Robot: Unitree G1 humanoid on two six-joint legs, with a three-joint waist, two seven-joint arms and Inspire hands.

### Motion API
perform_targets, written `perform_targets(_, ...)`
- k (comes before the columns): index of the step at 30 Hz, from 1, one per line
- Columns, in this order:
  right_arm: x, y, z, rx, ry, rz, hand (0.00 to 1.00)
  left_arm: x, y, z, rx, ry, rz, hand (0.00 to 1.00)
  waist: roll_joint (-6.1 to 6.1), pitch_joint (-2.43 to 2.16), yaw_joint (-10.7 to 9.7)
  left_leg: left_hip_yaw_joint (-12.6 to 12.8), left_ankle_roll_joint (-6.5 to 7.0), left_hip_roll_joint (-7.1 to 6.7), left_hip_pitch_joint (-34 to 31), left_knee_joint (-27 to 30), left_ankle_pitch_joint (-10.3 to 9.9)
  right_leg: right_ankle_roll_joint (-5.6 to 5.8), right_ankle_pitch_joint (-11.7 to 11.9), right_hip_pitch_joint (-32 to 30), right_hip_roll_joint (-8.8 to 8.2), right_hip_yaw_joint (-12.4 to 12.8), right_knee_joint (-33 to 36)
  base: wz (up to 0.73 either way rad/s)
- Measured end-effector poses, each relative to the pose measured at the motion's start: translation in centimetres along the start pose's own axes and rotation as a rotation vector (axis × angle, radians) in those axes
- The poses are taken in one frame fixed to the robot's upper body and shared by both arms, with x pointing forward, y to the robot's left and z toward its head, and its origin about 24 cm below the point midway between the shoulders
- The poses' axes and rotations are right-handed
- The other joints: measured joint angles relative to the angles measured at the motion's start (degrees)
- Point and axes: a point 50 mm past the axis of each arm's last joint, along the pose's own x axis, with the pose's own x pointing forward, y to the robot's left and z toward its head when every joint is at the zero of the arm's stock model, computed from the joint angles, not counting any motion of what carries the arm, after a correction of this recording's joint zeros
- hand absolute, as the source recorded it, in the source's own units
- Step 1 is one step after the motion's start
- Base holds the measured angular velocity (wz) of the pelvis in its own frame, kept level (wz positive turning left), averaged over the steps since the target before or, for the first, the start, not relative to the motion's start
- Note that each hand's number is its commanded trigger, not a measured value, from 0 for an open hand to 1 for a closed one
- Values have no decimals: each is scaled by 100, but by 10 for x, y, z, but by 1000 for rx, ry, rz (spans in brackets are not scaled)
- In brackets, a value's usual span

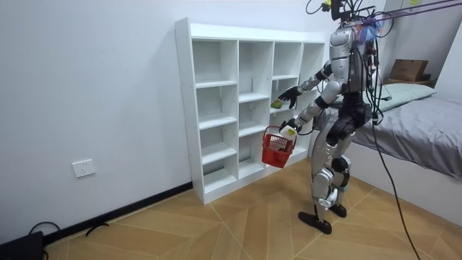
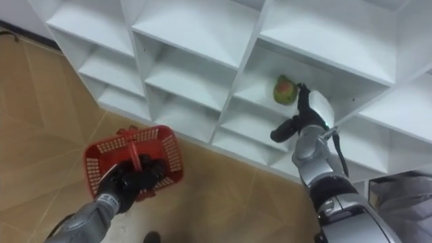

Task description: Collect fruits from the closet

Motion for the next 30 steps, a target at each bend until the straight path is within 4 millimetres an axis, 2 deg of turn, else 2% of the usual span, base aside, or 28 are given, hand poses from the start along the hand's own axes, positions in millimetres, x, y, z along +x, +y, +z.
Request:
perform_targets(4,6,-10,12,18,-24,-56,0,4,-4,2,9,2,-9,100,-11,34,6,1,1,3,-192,47,0,-1,0,-171,-1,3,4,0)
perform_targets(12,12,-29,13,89,-11,-139,0,5,-9,2,-29,-12,-14,100,-11,41,4,52,3,4,-355,64,2,0,0,-389,-12,32,86,-3)
perform_targets(17,16,-44,19,88,-27,-194,0,5,-6,-1,-29,-5,-1,100,-18,61,-2,143,19,4,-408,65,14,0,0,-540,-22,162,201,-10)
perform_targets(26,19,-53,33,115,-53,-242,0,6,-10,-1,-48,-2,-13,100,-25,78,-1,203,52,0,-613,119,40,1,0,-844,-57,249,391,-5)
perform_targets(30,19,-54,34,115,-57,-255,0,6,-10,-2,-66,-1,-14,100,-20,83,2,198,53,5,-703,155,40,1,0,-906,-60,193,394,2)
